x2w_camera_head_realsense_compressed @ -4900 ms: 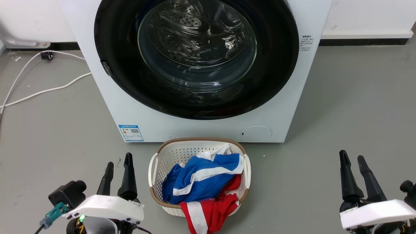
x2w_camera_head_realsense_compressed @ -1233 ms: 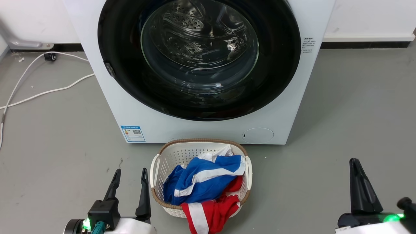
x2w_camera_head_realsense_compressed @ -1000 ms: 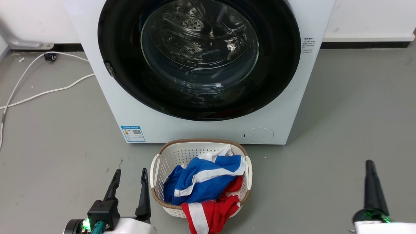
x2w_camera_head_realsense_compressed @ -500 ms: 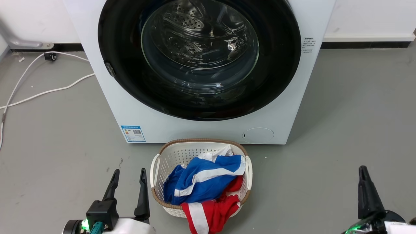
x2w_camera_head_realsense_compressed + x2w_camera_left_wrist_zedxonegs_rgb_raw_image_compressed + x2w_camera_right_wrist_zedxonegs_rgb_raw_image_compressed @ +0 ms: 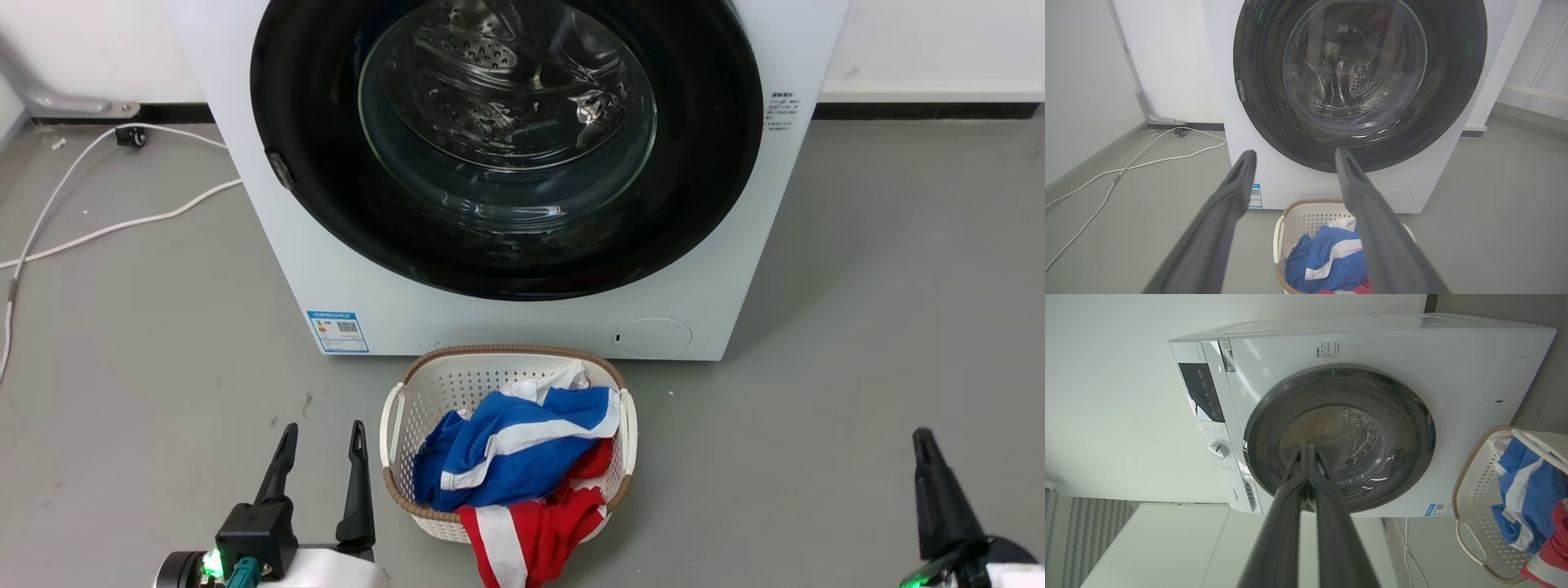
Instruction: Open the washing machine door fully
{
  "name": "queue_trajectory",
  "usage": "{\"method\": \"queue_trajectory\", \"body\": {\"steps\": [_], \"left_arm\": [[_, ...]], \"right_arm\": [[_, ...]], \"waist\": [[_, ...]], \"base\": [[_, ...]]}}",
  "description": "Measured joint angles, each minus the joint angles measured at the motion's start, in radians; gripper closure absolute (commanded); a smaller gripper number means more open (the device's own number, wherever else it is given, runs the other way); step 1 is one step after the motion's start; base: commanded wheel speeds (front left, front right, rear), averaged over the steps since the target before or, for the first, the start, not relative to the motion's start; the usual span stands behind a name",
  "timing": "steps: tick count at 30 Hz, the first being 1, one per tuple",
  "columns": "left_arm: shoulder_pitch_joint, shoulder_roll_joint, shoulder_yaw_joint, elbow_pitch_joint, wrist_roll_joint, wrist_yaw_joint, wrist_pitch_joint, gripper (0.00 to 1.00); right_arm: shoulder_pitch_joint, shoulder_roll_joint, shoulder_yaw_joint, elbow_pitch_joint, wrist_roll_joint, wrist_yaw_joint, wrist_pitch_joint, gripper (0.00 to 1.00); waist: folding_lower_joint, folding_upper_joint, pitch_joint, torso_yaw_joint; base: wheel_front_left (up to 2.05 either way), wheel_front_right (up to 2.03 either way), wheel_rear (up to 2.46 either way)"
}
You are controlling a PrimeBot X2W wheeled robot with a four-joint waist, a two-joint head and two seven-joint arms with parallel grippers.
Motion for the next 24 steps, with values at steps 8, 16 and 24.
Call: {"method": "queue_trajectory", "body": {"steps": [8,16,24], "left_arm": [[-0.030,0.000,0.001,-0.026,0.026,0.007,0.000,0.00],[-0.118,0.000,-0.007,-0.069,0.047,0.010,0.000,0.00],[-0.225,0.000,-0.036,-0.108,0.048,0.022,0.000,0.00]], "right_arm": [[-0.174,-0.030,-0.116,0.064,-0.032,0.000,-0.009,1.00],[-0.476,-0.164,-0.226,0.212,-0.036,0.000,0.016,1.00],[-0.801,-0.322,-0.193,0.363,-0.102,0.000,0.086,1.00]], "waist": [[0.0000,0.0000,0.052,0.000],[0.0001,0.0000,0.169,0.018],[0.0002,0.0000,0.344,0.050]], "base": [[0.00,0.00,0.00],[0.00,0.00,0.00],[0.00,0.00,0.00]]}}
